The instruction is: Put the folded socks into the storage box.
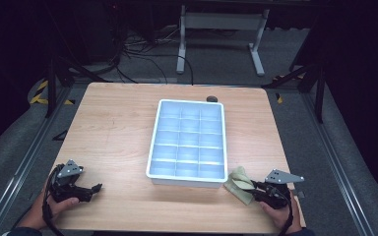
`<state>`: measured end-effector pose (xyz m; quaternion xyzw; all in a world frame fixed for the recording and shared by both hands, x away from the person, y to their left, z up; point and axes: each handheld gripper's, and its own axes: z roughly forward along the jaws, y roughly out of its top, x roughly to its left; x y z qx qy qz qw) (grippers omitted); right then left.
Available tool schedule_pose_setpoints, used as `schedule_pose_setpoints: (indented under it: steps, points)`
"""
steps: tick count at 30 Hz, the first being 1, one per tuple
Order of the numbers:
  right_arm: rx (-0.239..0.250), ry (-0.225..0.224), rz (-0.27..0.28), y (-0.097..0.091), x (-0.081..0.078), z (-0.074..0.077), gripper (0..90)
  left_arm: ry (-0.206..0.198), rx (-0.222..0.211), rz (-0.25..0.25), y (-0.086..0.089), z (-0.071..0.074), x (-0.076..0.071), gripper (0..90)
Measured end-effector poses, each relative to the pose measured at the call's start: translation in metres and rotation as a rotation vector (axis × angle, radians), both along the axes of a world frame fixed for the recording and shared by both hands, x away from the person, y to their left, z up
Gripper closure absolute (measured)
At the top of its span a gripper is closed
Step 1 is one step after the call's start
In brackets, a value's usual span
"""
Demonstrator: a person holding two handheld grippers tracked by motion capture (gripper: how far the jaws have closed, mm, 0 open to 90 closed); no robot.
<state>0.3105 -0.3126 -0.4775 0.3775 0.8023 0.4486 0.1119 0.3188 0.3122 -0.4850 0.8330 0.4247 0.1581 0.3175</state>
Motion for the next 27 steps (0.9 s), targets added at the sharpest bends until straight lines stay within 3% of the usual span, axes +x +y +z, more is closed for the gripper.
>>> schedule_pose_setpoints:
  steps: [14, 27]
  points:
    - [-0.004, -0.049, -0.043, -0.008, -0.001, 0.015, 75.3, -0.001, 0.000, 0.003, 0.000, 0.000, 0.000, 0.4]
    - [-0.016, -0.121, -0.046, -0.011, 0.000, 0.041, 75.4, -0.001, 0.002, -0.001, 0.000, 0.000, 0.000, 0.4]
